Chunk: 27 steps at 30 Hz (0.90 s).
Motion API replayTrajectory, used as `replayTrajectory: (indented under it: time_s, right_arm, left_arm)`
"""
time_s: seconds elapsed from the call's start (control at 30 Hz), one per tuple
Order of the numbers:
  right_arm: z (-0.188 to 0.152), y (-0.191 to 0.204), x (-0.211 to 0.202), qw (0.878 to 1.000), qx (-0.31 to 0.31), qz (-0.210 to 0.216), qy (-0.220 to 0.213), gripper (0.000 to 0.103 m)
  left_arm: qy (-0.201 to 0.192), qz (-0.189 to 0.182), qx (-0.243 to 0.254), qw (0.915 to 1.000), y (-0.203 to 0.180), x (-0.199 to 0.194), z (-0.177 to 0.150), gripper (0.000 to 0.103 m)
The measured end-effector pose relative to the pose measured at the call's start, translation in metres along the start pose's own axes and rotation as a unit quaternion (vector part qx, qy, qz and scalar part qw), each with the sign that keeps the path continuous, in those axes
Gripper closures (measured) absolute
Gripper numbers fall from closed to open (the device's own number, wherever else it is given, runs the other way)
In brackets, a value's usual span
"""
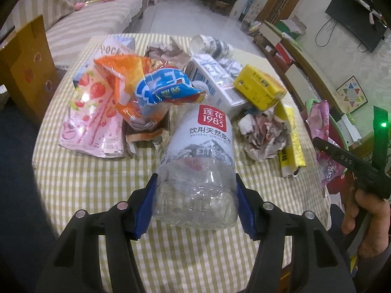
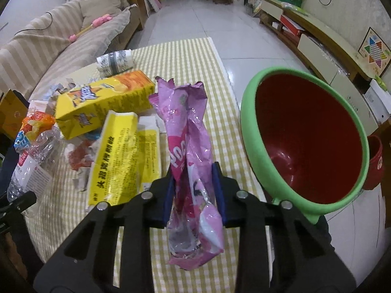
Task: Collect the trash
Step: 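Carry the pink wrapper over the green bin and open the right tool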
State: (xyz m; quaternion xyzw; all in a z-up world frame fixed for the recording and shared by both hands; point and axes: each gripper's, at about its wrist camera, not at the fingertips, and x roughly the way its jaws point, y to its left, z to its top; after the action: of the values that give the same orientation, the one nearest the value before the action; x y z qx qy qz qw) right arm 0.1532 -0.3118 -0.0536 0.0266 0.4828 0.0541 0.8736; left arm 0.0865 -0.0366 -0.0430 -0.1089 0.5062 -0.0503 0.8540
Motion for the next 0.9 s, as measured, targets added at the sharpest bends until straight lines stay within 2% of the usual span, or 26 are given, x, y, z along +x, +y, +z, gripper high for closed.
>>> replayTrajectory:
  time_s: [0.3, 0.53, 0.9]
  right_arm:
    - [0.002, 0.000, -0.023, 1.000, 0.001, 0.014, -0.021, 0.075]
    - [0.011, 0.001, -0.036, 0.999, 0.001, 0.020, -0.039, 0.075]
    - [0.017, -0.004, -0.044, 0.998, 0.011, 0.023, -0.053, 0.075]
  left_arm:
    - [-0.025, -0.020, 0.005, 0.9995, -0.005, -0.032, -0.005, 0.047]
    - [-0.050, -0.064, 0.000, 0.9967, -0.015, -0.051, 0.003, 0.047]
    - [-0.070, -0.074, 0.018, 0.9946, -0.034, -0.065, 0.014, 0.047]
